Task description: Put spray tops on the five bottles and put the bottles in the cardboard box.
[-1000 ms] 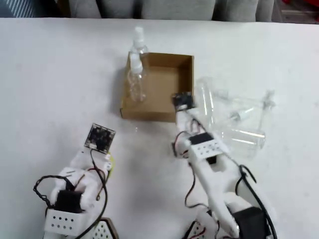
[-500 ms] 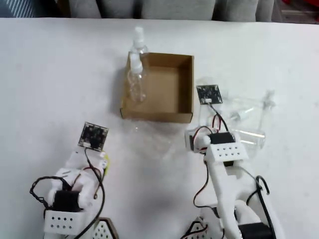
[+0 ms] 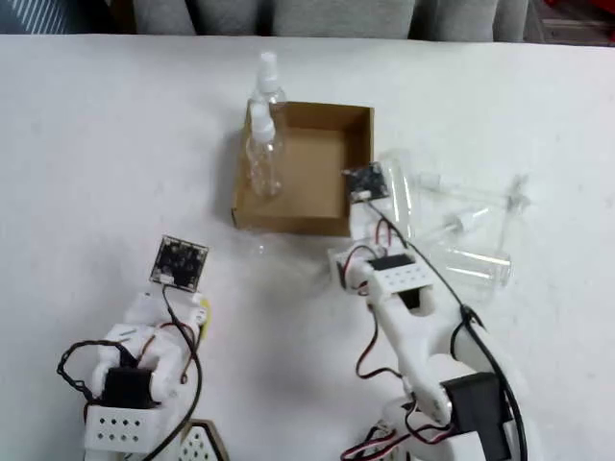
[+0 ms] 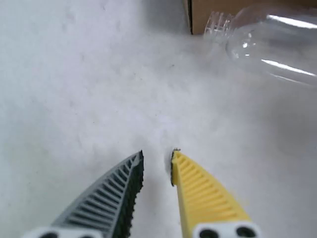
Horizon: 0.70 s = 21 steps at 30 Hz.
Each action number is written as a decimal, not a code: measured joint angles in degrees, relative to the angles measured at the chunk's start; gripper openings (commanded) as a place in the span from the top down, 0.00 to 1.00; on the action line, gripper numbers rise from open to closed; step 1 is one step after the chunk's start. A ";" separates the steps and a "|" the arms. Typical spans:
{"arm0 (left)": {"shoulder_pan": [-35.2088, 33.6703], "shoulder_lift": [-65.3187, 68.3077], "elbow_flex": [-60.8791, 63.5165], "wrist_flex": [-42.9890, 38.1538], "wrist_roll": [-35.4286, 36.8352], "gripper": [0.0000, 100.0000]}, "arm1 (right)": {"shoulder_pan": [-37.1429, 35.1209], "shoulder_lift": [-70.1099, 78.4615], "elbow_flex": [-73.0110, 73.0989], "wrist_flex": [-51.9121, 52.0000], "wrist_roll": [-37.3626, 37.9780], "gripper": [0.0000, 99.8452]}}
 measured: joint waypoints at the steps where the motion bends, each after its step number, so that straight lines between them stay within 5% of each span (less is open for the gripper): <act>1: 0.00 0.00 0.00 0.00 0.00 0.89 | -1.14 0.09 0.00 0.00 0.00 0.98; 14: 0.00 0.00 0.00 0.00 0.00 0.89 | -12.13 -0.09 -0.79 8.00 -0.09 0.98; 21: 0.00 0.00 0.00 -0.09 0.00 0.89 | -22.07 -6.42 -0.97 21.36 0.00 0.98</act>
